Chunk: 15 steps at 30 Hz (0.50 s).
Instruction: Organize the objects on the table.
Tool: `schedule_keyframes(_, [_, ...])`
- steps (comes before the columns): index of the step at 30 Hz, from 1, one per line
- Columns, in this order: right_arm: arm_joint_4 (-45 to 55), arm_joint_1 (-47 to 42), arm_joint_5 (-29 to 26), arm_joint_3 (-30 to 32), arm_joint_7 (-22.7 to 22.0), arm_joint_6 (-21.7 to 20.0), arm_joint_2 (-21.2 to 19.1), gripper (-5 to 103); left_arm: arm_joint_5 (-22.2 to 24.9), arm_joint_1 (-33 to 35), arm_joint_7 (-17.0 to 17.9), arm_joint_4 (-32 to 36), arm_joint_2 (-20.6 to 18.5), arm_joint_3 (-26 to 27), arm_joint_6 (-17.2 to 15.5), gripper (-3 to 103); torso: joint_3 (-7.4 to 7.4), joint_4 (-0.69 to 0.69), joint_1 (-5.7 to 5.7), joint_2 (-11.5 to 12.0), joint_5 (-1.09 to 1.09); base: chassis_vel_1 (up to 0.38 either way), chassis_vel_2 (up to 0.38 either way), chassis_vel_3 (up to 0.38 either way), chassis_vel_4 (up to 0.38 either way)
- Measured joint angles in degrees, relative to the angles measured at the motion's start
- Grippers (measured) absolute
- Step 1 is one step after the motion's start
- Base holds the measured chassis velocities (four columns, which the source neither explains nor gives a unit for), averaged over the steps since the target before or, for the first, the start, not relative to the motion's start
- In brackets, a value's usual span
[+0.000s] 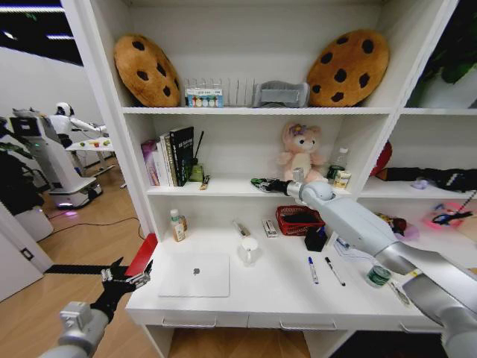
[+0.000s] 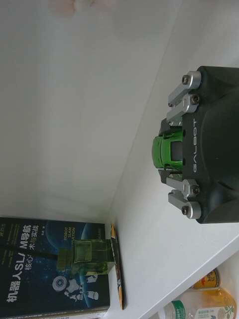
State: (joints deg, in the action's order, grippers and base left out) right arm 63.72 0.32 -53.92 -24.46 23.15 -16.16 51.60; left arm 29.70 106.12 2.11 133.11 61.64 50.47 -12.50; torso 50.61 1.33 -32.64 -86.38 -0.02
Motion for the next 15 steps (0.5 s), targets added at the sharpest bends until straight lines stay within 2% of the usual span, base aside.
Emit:
schedule_keyframes(12, [-1.0,0.3,-0.3,-0.5,-1.8,0.3,1.4,35,0.0,0.0,0.0,0.0,0.0,0.0,0.0,100,0.01,0.01,0.0,0.0,0.01,0.0,0.0,0.0,0.0])
schedule_keyframes(15, [0.2,-0.1,-0.6,-0.5,-3.3,0.3,1.4,51,0.0,0.0,0.0,0.0,0.0,0.0,0.0,100,0.03,0.01,-0.02,0.0,0.05,0.0,0.0,0.0,0.0])
